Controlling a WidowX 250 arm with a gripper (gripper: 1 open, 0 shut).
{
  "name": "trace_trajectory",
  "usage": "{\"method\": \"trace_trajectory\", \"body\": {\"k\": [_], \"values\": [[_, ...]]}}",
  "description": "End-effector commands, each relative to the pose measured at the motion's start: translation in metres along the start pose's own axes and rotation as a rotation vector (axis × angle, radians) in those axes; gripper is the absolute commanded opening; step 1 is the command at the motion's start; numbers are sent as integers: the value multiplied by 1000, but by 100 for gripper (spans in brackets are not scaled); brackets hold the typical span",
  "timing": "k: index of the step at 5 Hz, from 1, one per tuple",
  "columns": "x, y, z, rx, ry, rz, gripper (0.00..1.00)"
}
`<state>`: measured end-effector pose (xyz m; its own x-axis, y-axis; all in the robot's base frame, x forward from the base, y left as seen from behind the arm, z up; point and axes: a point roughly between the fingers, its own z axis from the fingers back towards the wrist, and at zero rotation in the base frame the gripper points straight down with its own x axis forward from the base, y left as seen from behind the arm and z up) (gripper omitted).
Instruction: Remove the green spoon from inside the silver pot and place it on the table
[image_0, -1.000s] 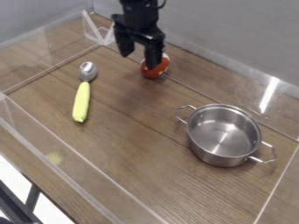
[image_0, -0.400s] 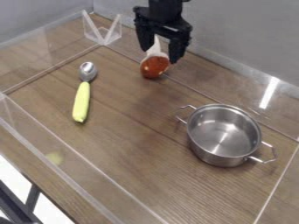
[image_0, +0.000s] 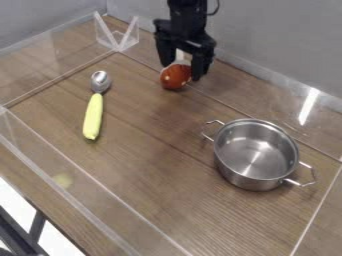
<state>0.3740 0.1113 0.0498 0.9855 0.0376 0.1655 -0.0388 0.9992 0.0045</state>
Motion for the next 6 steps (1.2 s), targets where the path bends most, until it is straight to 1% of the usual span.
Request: {"method": "trace_trajectory", "body": {"k": [1, 2, 3, 5, 6], "values": [[12, 14, 4, 12, -49, -32, 100], [14, 13, 6, 10, -46, -44, 100], [15, 12, 10, 8, -46, -56, 0], [19, 7, 29, -2, -35, -115, 0], [17, 7, 34, 4, -27, -82, 0]]}}
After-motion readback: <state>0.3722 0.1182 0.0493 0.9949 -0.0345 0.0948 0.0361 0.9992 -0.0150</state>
